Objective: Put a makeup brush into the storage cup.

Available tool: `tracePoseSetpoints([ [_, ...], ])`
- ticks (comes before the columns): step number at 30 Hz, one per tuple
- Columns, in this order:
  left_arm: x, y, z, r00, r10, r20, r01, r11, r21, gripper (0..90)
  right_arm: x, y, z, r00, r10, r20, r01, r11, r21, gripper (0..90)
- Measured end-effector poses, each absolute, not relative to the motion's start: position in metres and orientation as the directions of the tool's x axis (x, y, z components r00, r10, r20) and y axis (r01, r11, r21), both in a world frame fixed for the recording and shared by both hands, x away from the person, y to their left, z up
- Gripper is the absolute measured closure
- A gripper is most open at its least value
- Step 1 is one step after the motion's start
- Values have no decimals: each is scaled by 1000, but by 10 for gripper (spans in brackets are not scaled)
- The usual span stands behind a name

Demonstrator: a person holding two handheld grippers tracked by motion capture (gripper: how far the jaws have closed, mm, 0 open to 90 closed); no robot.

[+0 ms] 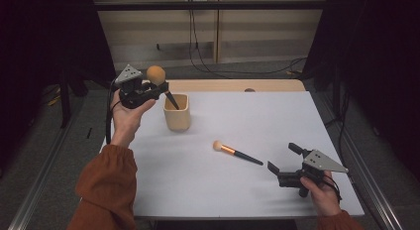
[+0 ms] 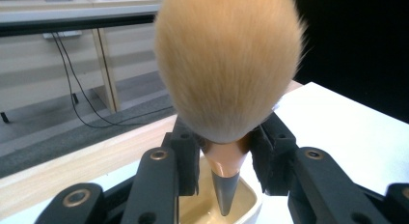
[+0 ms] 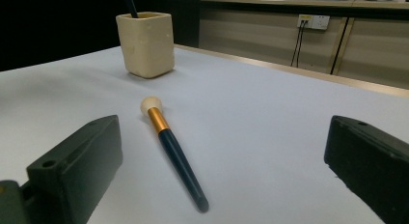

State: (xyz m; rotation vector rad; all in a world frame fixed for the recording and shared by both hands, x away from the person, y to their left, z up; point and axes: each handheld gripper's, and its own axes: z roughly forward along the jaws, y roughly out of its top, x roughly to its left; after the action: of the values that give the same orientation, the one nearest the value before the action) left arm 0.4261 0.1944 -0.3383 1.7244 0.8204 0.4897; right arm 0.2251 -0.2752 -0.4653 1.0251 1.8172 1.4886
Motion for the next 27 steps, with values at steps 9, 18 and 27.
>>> tracePoseSetpoints([
  [9, 430, 193, -355, 666, 740, -91, 312, -166, 936, 658, 225, -274, -465, -545, 838, 34, 203, 92, 975, 0],
  [18, 433, 191, -362, 663, 742, -97, 326, -169, 930, 658, 225, -274, -465, -554, 832, 29, 193, 94, 977, 0],
  [27, 435, 187, -372, 670, 736, -93, 337, -190, 922, 658, 224, -273, -465, -559, 829, 28, 193, 97, 976, 0],
])
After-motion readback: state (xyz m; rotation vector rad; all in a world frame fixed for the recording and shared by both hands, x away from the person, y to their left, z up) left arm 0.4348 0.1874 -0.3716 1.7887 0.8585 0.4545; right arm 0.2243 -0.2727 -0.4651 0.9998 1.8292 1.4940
